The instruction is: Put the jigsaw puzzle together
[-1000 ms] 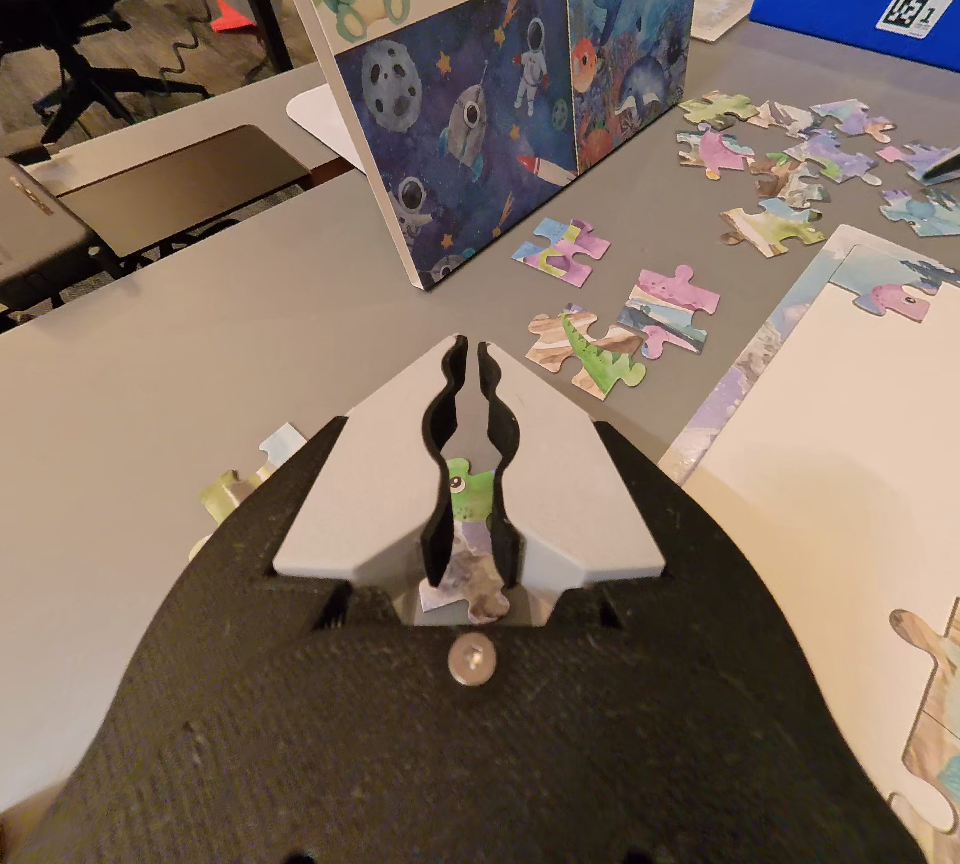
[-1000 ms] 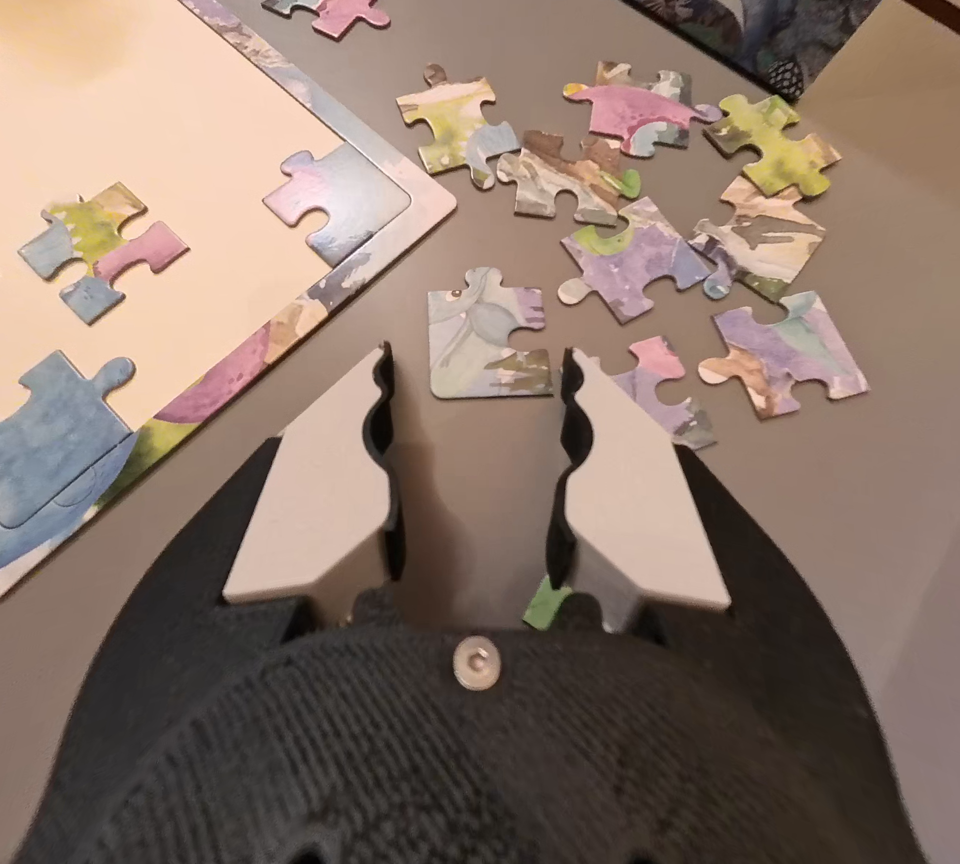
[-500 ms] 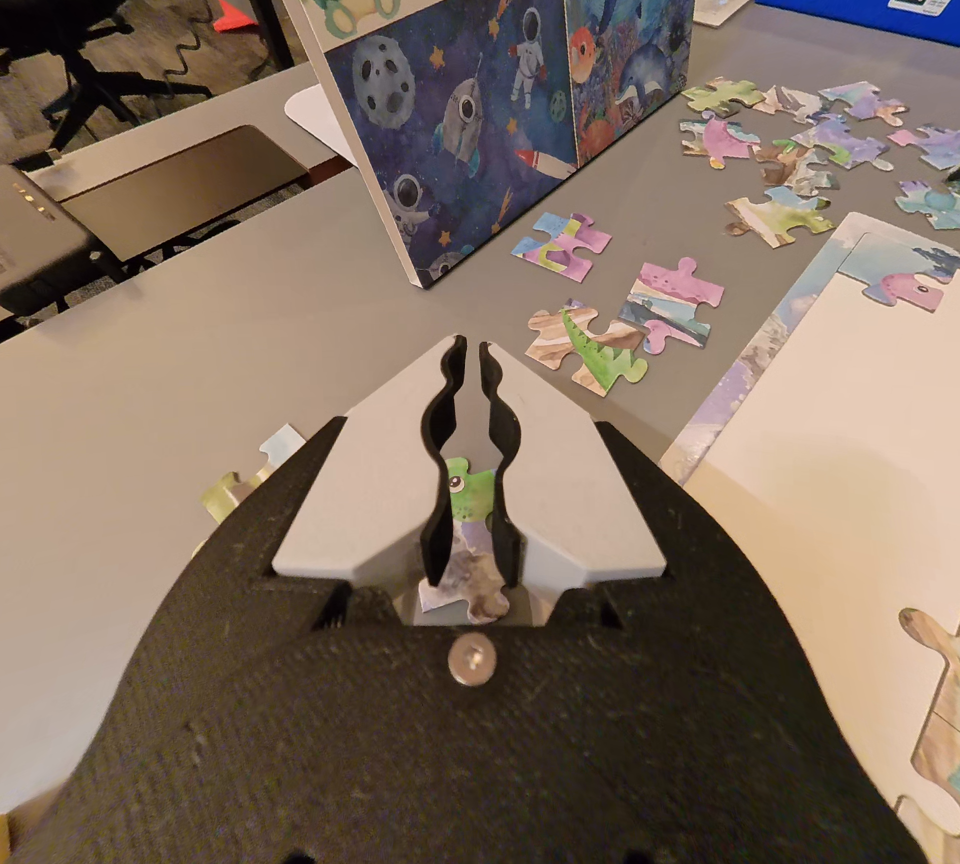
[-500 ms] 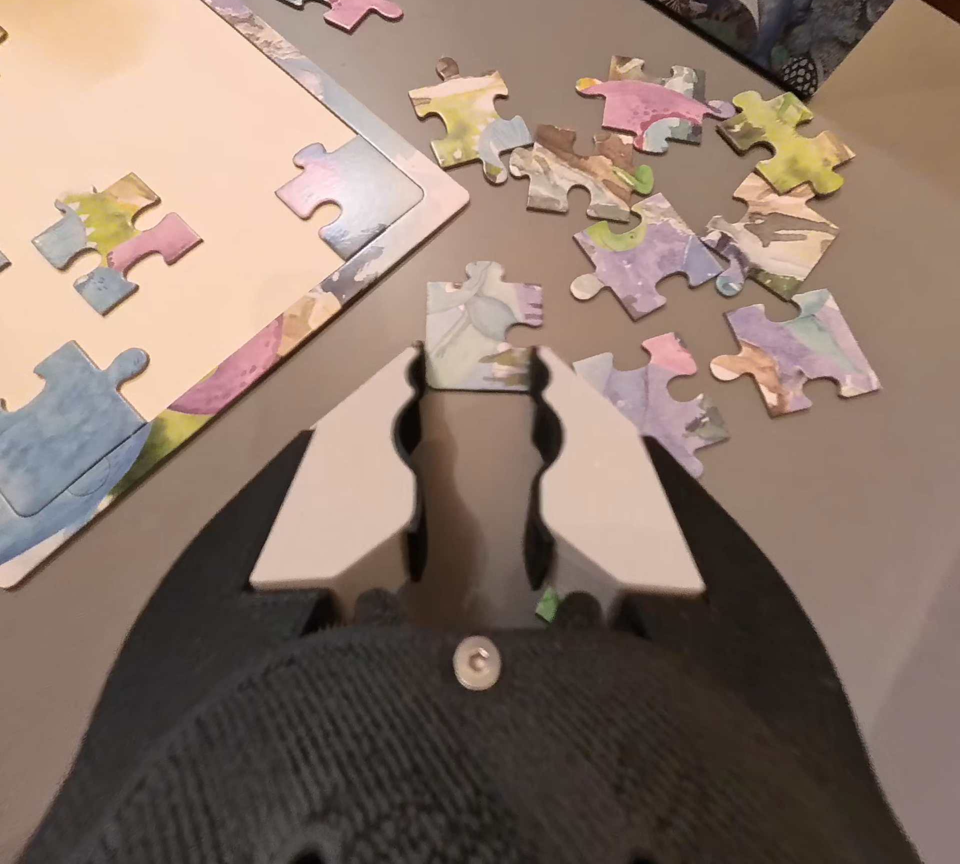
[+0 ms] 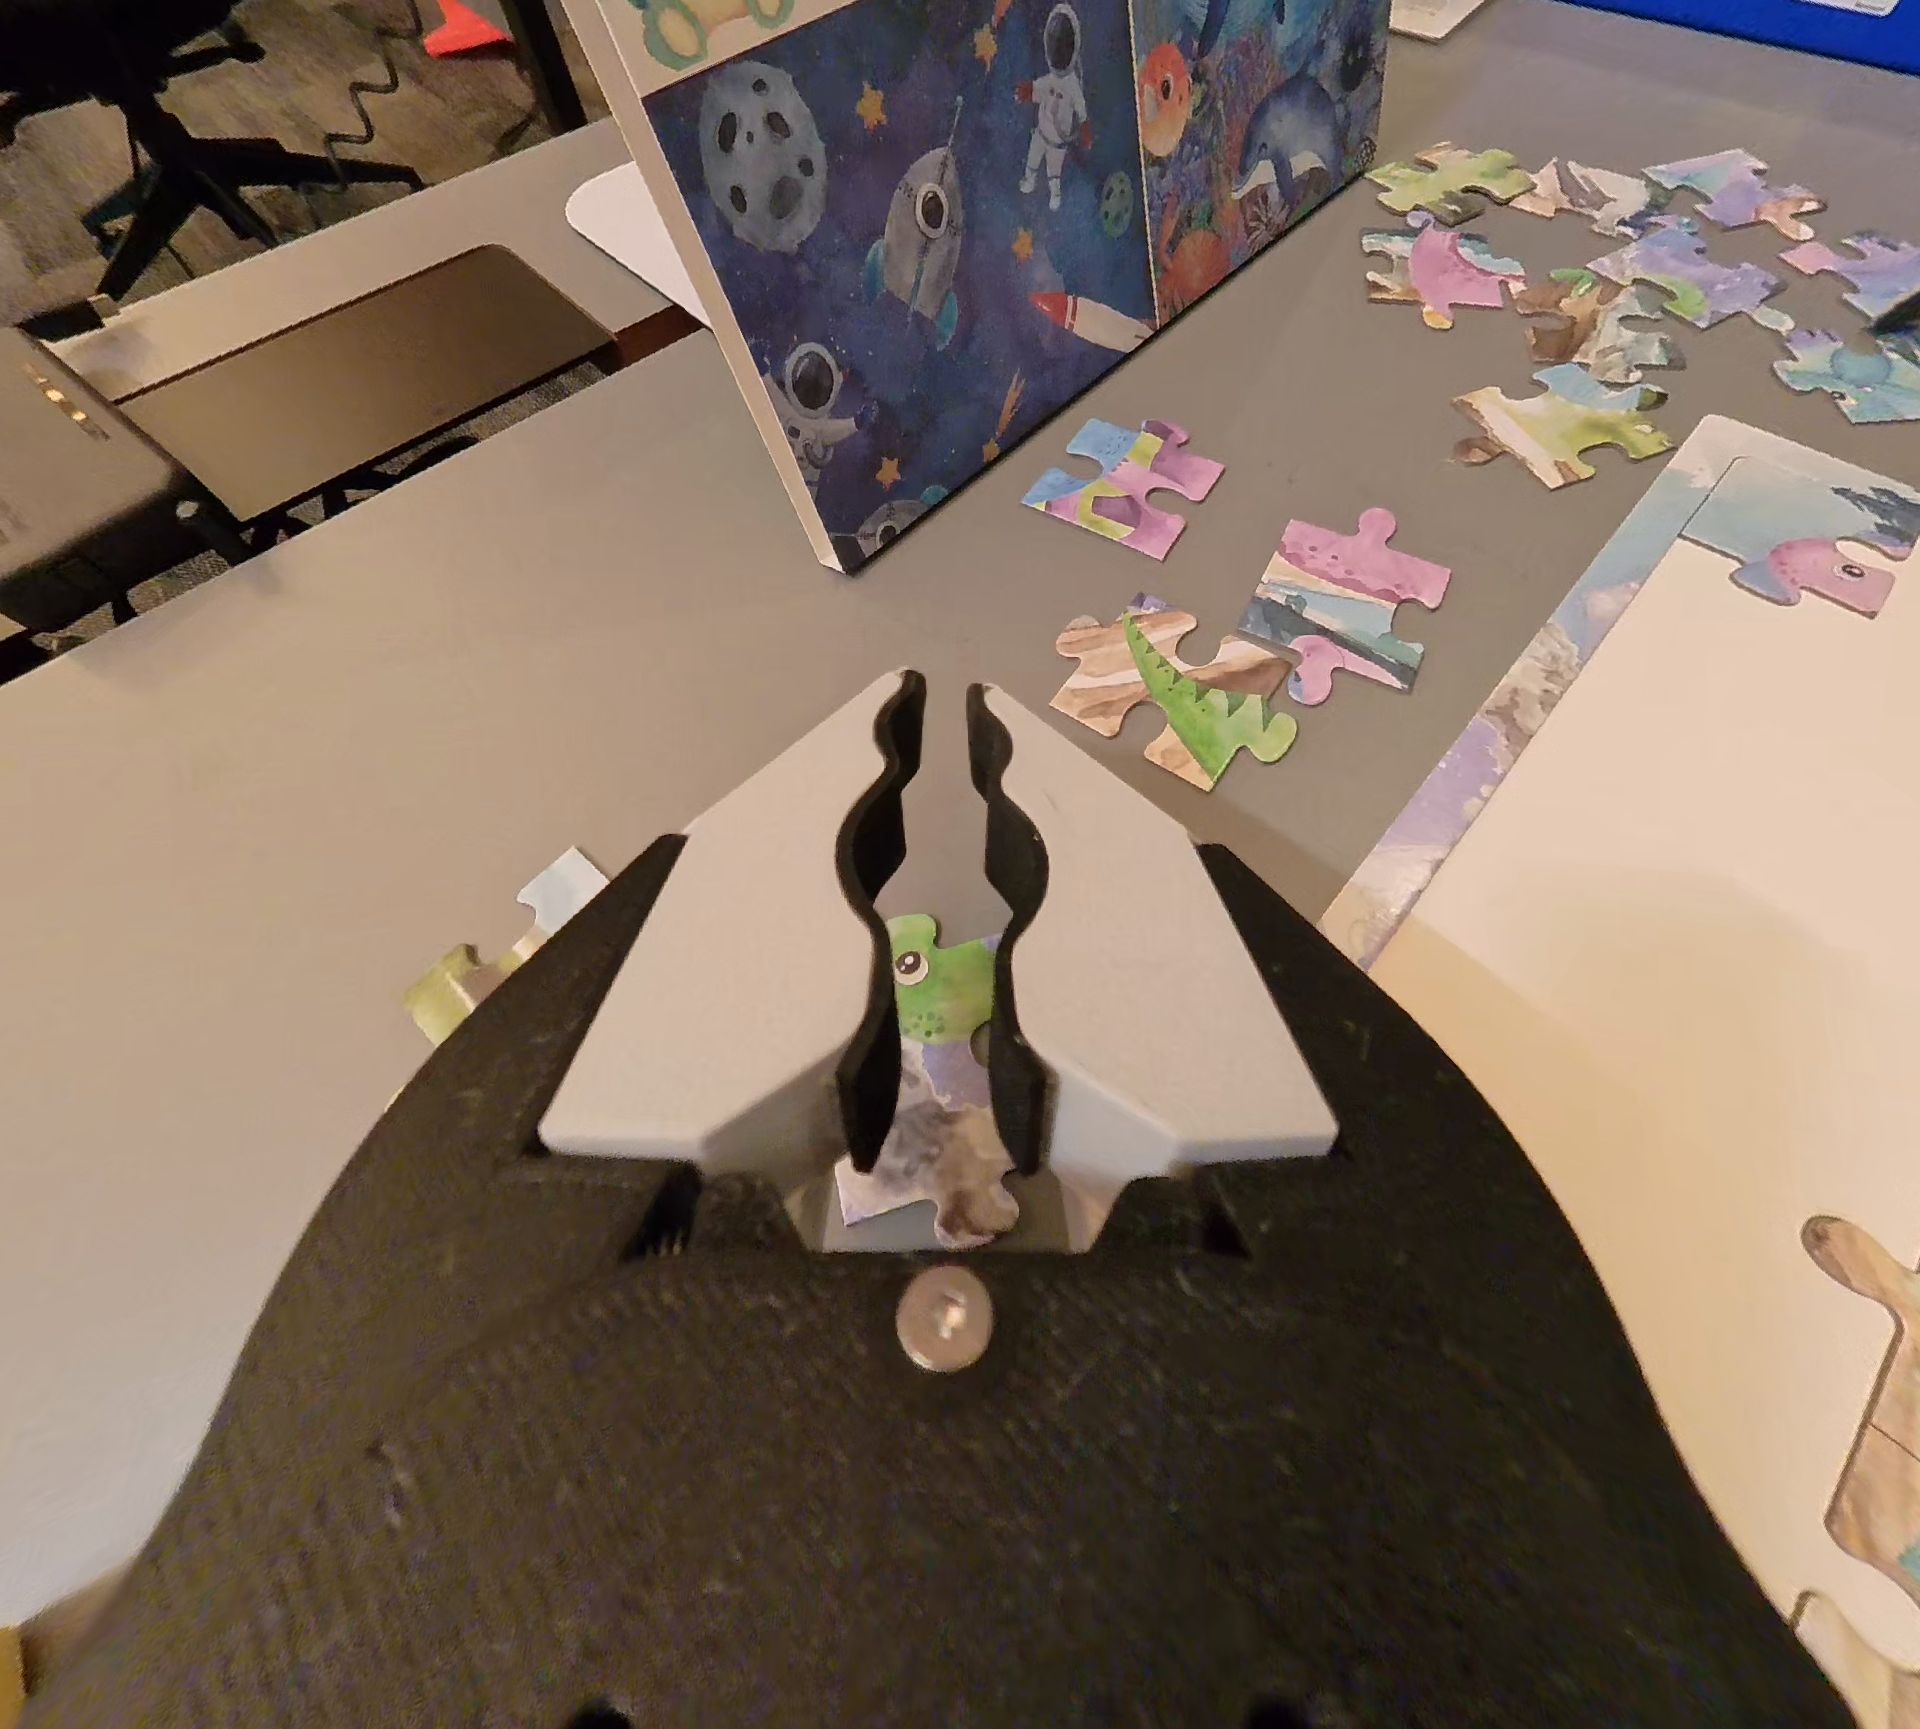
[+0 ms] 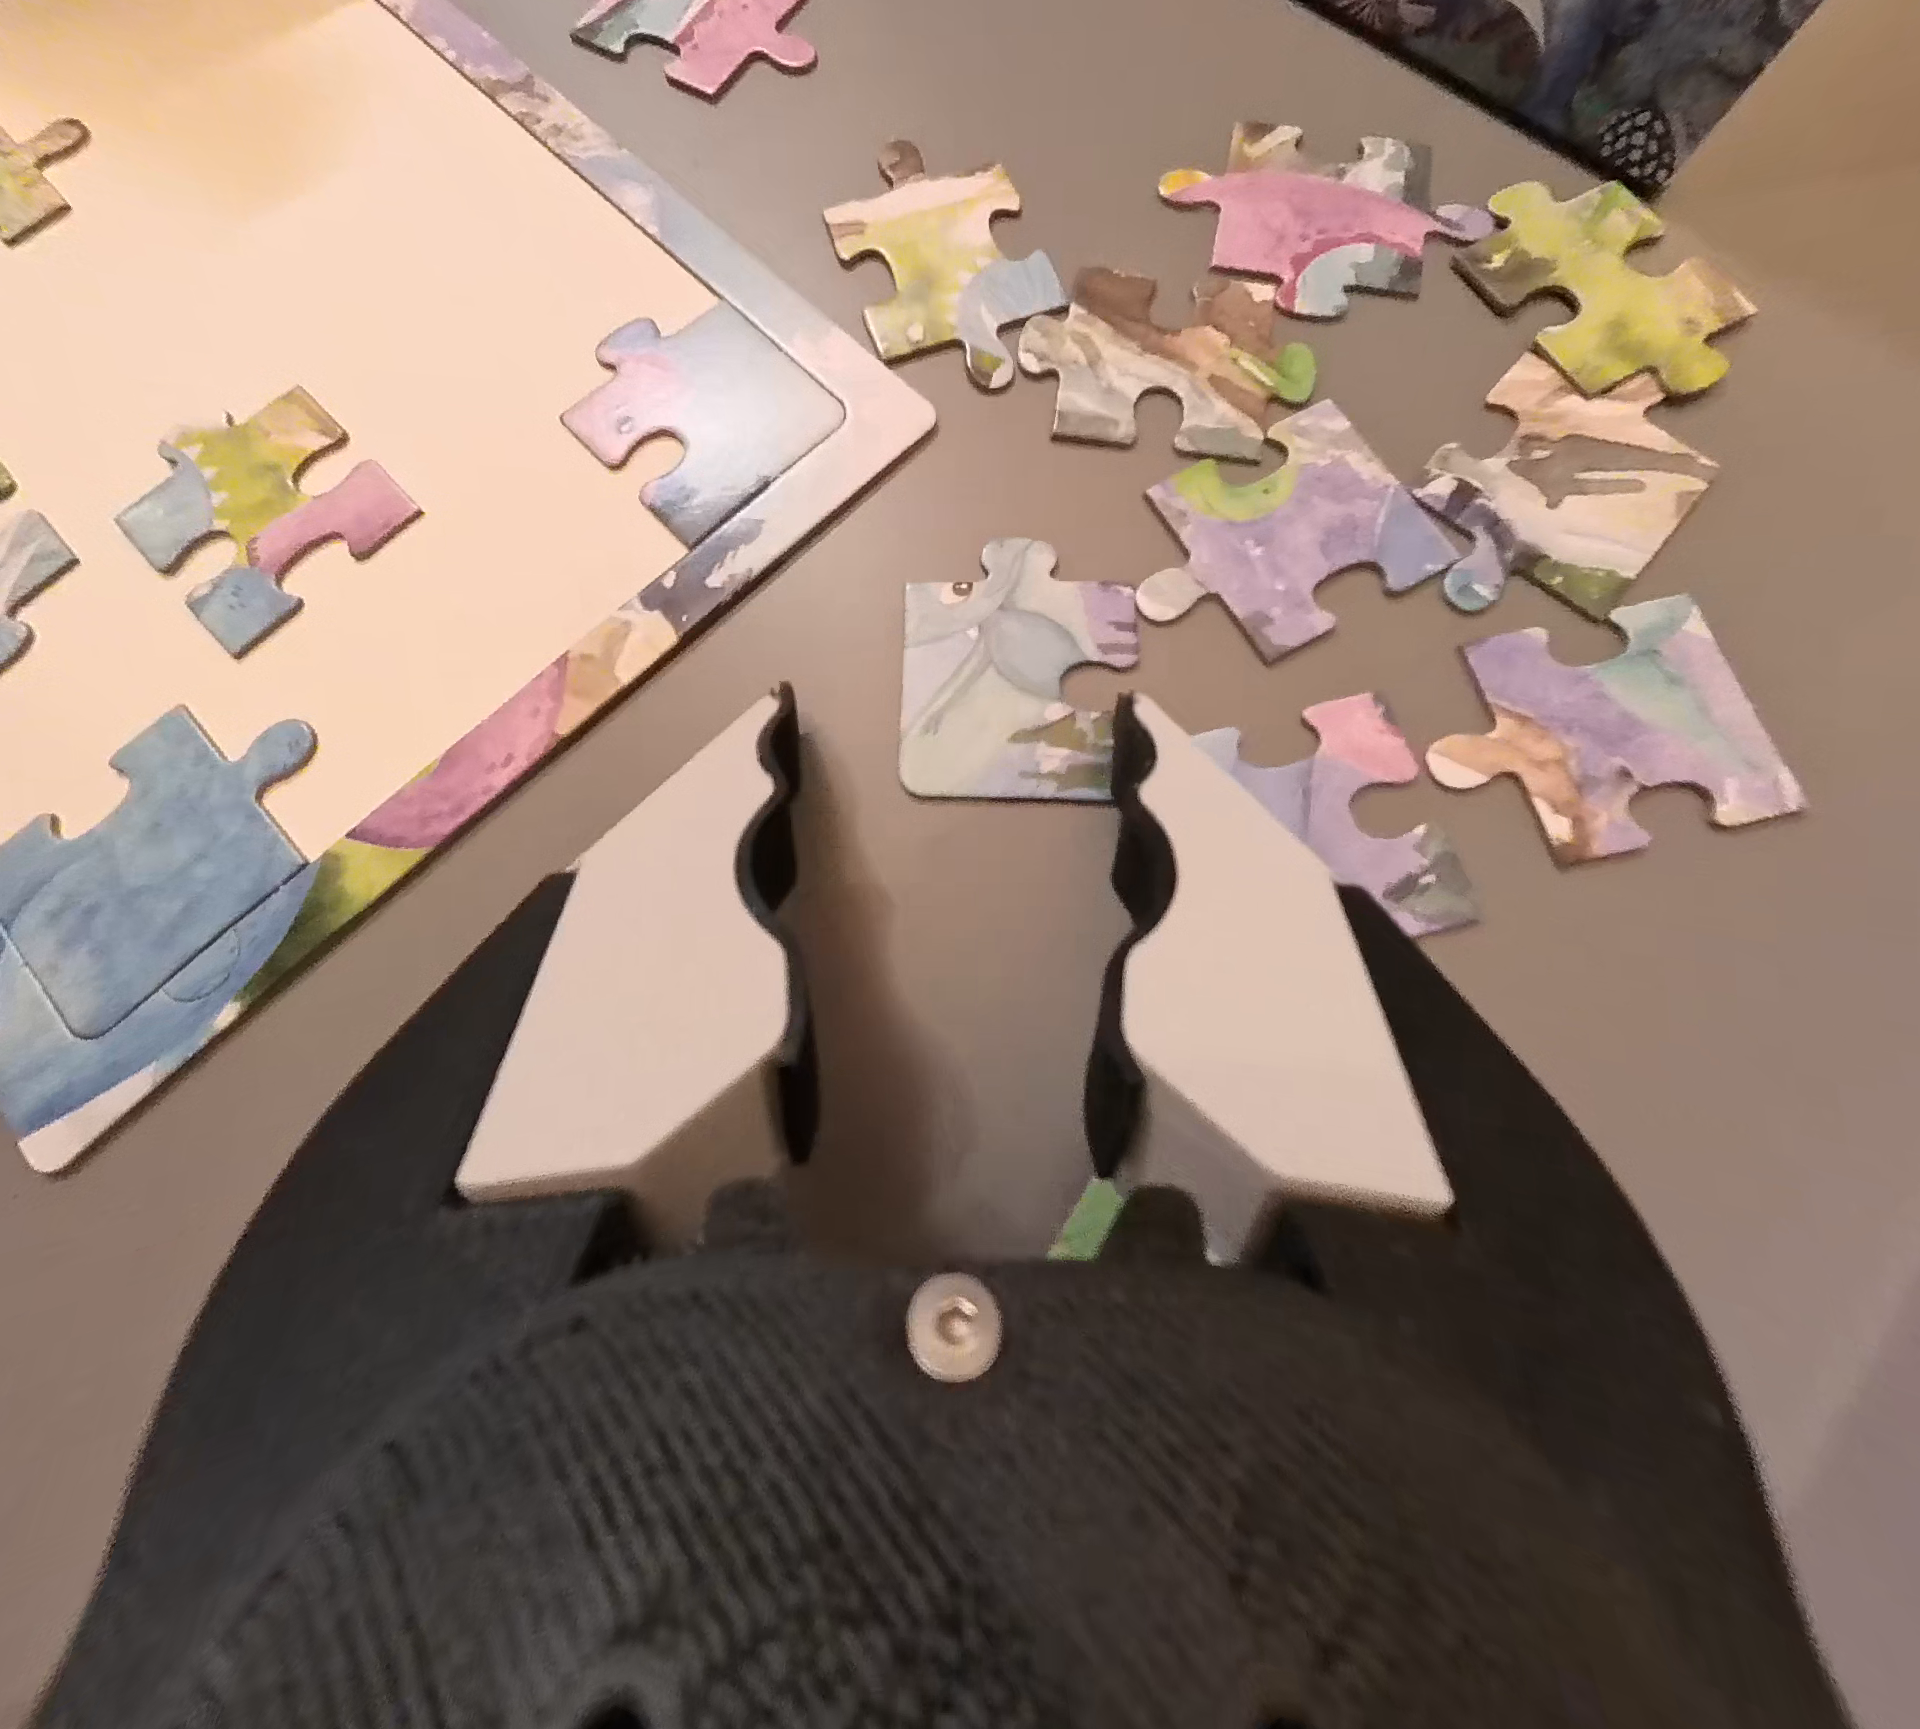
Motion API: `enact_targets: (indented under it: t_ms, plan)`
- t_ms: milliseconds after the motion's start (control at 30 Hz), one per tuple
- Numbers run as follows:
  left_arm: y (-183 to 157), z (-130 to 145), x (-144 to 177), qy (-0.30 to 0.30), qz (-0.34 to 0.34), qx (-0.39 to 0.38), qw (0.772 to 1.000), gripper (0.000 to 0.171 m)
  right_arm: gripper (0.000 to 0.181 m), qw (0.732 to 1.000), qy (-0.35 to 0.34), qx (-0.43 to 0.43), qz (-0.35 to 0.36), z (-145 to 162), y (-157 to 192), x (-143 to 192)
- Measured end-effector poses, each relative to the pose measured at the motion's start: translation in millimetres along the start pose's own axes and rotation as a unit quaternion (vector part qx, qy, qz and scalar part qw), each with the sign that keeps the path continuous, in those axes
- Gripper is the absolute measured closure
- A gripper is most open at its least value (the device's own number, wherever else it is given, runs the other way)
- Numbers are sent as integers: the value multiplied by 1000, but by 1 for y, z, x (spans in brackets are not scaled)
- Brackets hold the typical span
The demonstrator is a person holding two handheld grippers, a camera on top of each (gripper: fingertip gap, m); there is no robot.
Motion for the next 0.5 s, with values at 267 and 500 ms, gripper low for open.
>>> enact_targets:
  t_ms: [267,500]
  plan:
    - [-1,1,-2,7,1,-5,1000,165,141,999,14,29,-11,-1,-3,-3]
    - [-3,2,-2,11,-1,-12,1000,164,152,999,15,33,-16,0,3,-3]
Point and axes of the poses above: each gripper's, where its closed fingertips meet, x back along the fingers, z out of its underside, y = z × x across the jaws, the point moved 4 cm from there along x, back along the fingers, and after that the axes turned 12 degrees about -z, right-handed, at the moved point
